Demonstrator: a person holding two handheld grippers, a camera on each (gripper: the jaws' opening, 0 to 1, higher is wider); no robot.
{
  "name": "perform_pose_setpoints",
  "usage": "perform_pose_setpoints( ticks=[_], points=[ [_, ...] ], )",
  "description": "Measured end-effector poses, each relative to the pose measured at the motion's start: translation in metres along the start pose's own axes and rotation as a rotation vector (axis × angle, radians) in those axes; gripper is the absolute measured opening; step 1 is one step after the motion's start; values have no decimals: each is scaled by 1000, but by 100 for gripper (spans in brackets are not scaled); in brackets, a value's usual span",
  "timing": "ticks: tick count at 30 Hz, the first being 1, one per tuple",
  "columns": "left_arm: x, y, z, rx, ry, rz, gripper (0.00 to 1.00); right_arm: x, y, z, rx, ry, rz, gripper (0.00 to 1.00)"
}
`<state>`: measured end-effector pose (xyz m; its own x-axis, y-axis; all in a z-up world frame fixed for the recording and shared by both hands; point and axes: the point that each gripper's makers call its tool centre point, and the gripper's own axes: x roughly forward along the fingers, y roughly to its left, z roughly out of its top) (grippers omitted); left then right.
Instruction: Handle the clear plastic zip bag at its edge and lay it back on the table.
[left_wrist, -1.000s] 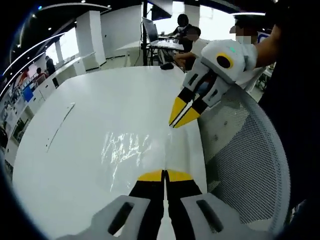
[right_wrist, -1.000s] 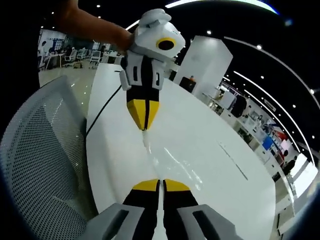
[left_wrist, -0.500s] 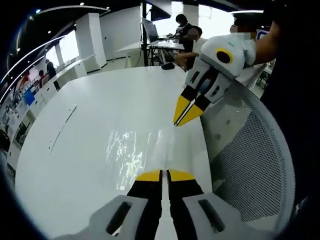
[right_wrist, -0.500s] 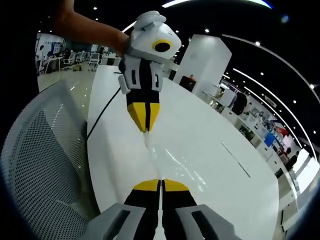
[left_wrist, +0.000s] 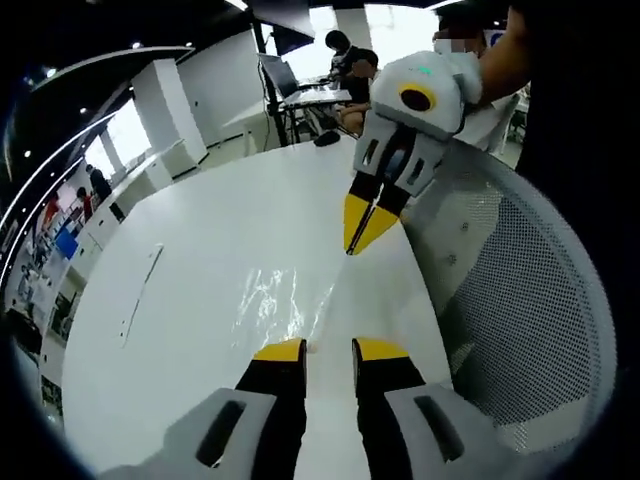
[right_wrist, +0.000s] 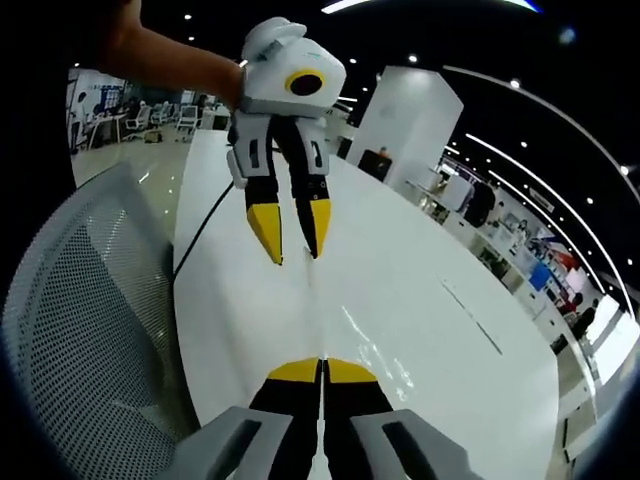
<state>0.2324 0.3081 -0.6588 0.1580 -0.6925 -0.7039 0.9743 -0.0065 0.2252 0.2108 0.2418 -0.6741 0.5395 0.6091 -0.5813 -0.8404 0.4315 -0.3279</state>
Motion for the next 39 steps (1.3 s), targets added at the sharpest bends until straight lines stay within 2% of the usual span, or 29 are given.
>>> perform_pose_setpoints(
  ticks=[3, 12, 20, 26, 29, 35, 39],
  points=[
    [3, -3, -2, 11, 10, -10, 10, 0, 2, 2, -13, -1, 6, 0],
    [8, 2, -6, 112, 41, 12, 2, 1, 2, 6, 3, -13, 14, 0],
    [14, -1, -15, 193, 94, 5, 0, 2, 1, 9, 14, -20, 13, 0],
    [14, 0, -14, 188, 88, 11, 0, 1, 0, 9, 23, -16, 8, 0],
    [14, 0, -15, 181, 85, 9, 0, 1, -3, 9, -62, -21, -10, 0],
    [15, -2, -17, 180, 93, 3, 0, 1, -2, 16, -57, -33, -3, 0],
    [15, -4, -17, 178, 92, 3, 0, 4, 0, 21, -64, -40, 11, 4]
  ],
)
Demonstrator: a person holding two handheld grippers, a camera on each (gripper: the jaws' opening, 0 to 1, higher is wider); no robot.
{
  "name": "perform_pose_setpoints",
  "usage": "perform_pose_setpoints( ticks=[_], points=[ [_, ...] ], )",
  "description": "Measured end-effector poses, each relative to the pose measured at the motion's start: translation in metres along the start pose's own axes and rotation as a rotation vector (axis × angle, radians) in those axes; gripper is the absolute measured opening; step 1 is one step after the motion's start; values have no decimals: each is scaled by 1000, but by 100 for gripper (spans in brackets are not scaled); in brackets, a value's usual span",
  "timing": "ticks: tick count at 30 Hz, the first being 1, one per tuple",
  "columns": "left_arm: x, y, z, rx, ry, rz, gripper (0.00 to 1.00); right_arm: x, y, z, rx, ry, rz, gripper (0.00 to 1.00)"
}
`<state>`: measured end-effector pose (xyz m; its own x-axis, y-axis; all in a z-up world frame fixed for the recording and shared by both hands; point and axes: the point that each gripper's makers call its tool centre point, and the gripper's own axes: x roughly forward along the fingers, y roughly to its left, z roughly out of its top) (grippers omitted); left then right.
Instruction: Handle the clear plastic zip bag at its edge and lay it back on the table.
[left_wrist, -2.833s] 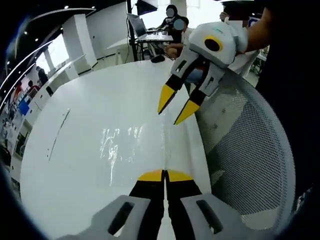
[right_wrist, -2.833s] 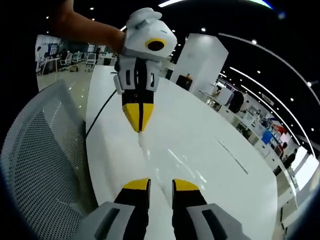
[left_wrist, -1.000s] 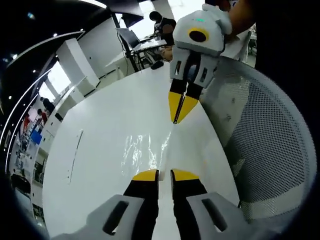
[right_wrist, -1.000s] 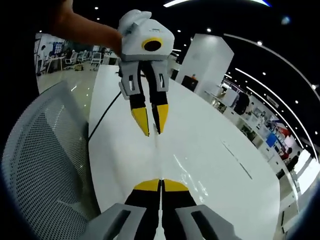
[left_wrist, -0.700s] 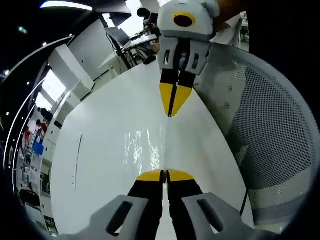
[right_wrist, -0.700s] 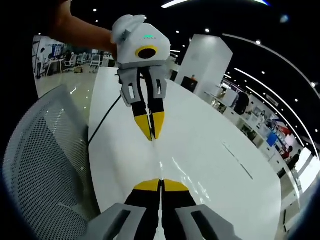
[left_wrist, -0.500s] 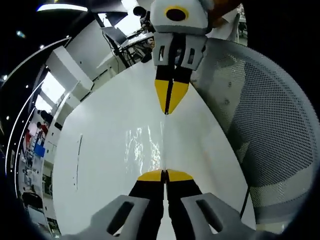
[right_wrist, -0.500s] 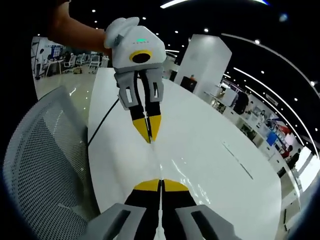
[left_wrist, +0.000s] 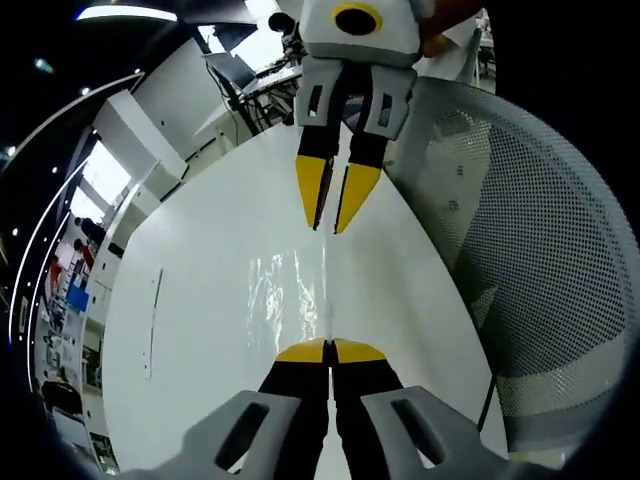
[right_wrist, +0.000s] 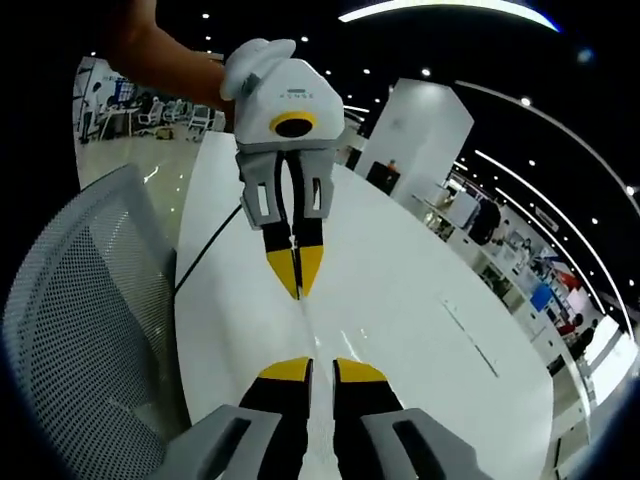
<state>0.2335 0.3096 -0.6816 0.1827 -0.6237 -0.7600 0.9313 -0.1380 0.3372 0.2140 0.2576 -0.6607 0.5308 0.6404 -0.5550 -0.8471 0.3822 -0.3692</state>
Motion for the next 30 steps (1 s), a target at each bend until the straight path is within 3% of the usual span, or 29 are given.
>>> perform_pose_setpoints(
  ticks=[30],
  points=[
    [-6, -5, 12, -9, -7, -7, 0, 21, 11, 17, -40, -24, 68, 7]
  ],
)
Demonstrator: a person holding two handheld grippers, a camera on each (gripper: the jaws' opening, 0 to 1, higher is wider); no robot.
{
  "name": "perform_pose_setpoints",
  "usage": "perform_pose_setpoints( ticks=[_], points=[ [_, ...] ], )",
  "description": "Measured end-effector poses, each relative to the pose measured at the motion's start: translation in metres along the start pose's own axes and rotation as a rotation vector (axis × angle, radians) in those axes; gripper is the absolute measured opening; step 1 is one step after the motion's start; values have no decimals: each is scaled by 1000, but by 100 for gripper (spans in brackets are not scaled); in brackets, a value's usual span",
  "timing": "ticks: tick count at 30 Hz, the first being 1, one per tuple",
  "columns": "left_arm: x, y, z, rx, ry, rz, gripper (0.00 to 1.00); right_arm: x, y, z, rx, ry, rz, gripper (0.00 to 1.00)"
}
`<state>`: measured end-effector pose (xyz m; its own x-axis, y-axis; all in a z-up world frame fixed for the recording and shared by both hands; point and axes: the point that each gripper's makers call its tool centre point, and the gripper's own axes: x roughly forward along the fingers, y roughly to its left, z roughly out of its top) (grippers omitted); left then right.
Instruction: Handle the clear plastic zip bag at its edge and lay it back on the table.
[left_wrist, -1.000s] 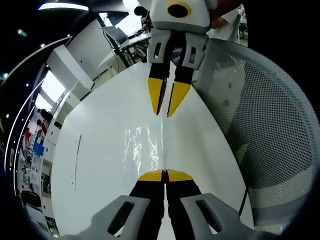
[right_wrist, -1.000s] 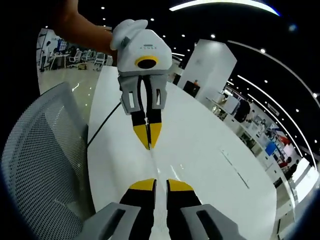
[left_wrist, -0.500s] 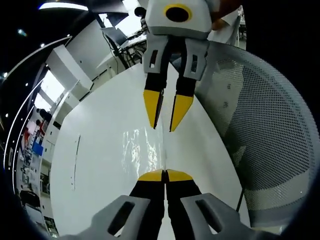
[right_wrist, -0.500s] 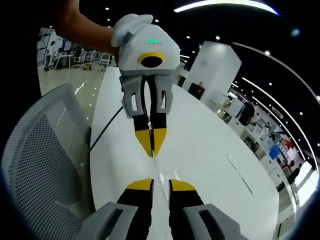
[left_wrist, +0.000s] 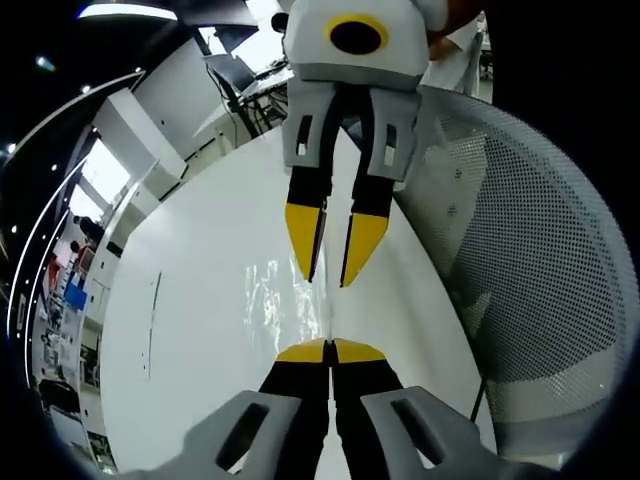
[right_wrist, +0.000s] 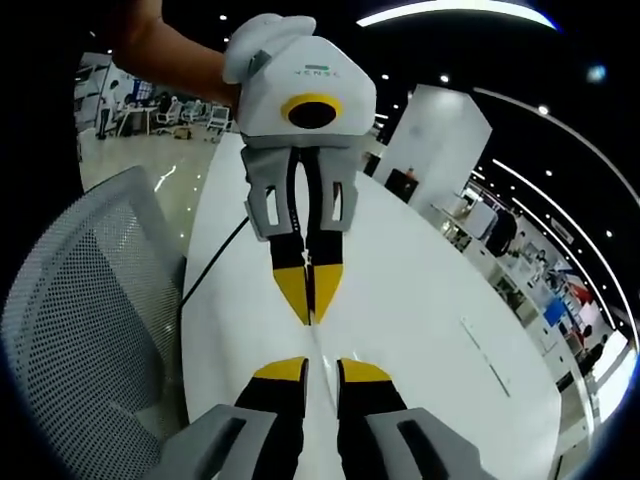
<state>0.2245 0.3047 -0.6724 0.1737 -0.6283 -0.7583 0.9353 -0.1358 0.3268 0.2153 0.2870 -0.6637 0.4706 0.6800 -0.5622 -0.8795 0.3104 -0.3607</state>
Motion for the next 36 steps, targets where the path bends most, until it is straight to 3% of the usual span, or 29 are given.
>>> perform_pose_setpoints(
  ticks=[36],
  points=[
    [0, -3, 8, 11, -25, -14, 0, 14, 6, 10, -49, 0, 52, 0]
  ],
)
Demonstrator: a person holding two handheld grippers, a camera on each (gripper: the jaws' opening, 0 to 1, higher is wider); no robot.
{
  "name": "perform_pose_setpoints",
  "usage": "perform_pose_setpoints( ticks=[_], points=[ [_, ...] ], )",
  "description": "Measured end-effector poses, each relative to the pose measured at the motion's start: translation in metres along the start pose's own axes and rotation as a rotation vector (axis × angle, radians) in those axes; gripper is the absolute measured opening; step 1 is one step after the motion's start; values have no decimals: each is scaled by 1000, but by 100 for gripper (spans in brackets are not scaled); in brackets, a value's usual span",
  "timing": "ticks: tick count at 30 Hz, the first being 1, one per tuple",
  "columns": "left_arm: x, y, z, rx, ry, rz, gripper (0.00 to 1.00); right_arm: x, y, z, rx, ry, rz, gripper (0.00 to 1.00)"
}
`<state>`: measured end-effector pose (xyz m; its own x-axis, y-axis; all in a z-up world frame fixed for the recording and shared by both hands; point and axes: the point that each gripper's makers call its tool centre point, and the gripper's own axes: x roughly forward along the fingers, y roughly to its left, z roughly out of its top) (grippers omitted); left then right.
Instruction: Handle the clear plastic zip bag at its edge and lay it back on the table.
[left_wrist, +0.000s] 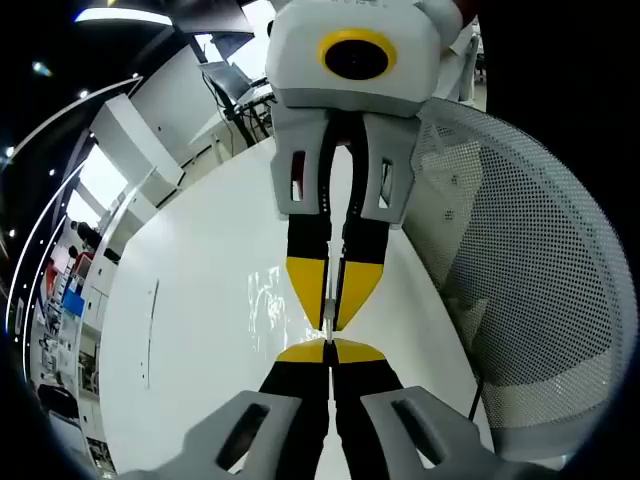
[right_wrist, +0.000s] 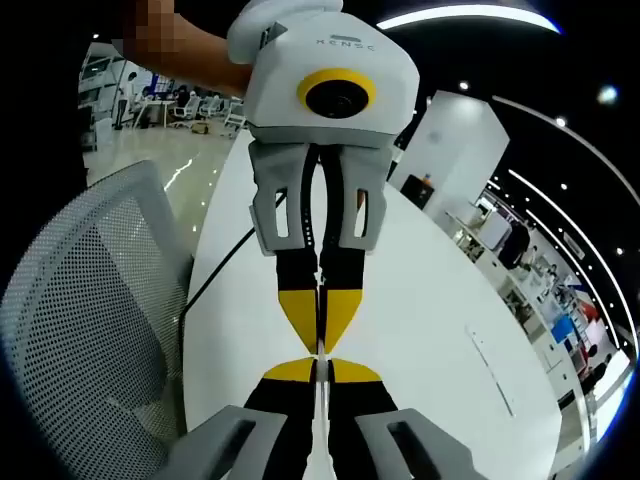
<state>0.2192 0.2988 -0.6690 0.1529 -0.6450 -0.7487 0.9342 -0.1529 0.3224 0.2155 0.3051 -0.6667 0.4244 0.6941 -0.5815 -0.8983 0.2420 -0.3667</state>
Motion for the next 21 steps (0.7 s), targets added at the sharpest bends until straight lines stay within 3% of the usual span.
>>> perform_pose_setpoints(
  ticks=[21],
  points=[
    [1, -3, -1, -21, -5, -12, 0, -1, 1, -3, 1, 13, 13, 0]
  ],
)
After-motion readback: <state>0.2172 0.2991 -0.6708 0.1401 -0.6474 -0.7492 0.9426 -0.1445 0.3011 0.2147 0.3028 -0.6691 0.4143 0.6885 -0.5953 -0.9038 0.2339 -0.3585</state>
